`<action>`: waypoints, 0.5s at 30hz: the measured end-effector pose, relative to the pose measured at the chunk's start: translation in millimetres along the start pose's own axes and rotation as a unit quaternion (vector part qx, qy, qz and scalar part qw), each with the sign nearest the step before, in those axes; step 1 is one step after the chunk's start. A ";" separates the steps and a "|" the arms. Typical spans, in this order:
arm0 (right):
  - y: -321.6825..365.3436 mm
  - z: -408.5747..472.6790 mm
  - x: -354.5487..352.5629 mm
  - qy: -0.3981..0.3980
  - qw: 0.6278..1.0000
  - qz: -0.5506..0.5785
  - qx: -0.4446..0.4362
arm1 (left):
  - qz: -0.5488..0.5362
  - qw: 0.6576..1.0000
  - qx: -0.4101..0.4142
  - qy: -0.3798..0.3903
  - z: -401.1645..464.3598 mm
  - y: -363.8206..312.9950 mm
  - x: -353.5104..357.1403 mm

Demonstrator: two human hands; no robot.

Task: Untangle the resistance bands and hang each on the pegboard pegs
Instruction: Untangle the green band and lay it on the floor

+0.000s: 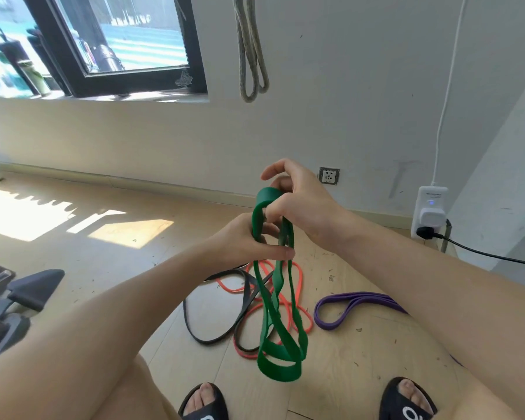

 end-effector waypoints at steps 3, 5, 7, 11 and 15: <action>4.8 -1.2 -4.1 -0.006 1.000 -0.023 -0.012 | 0.000 1.000 -0.001 0.002 -0.9 -1.5 1.7; 6.7 -1.7 -9.5 -0.012 0.999 -0.033 -0.015 | 0.002 1.000 -0.004 0.000 -0.6 -1.8 -1.3; 8.4 -2.2 -14.7 -0.016 0.999 -0.046 -0.018 | 0.000 1.000 -0.005 -0.003 -1.3 -4.9 -4.7; 10.6 -3.8 -17.0 -0.013 0.998 -0.063 -0.025 | 0.004 1.000 -0.015 0.013 -2.2 -7.7 -2.6; 11.3 -4.5 -14.5 -0.007 0.997 -0.069 -0.028 | 0.019 0.999 -0.021 0.019 -1.5 -4.0 -0.7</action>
Point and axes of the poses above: each hand's wrist, its own z-axis towards the middle knuckle, its own x-axis out of the palm, y = z × x, the point moved 10 cm from there along z, towards the middle knuckle, and after that the axes turned 1 degree about -x, right-handed, at the moved point
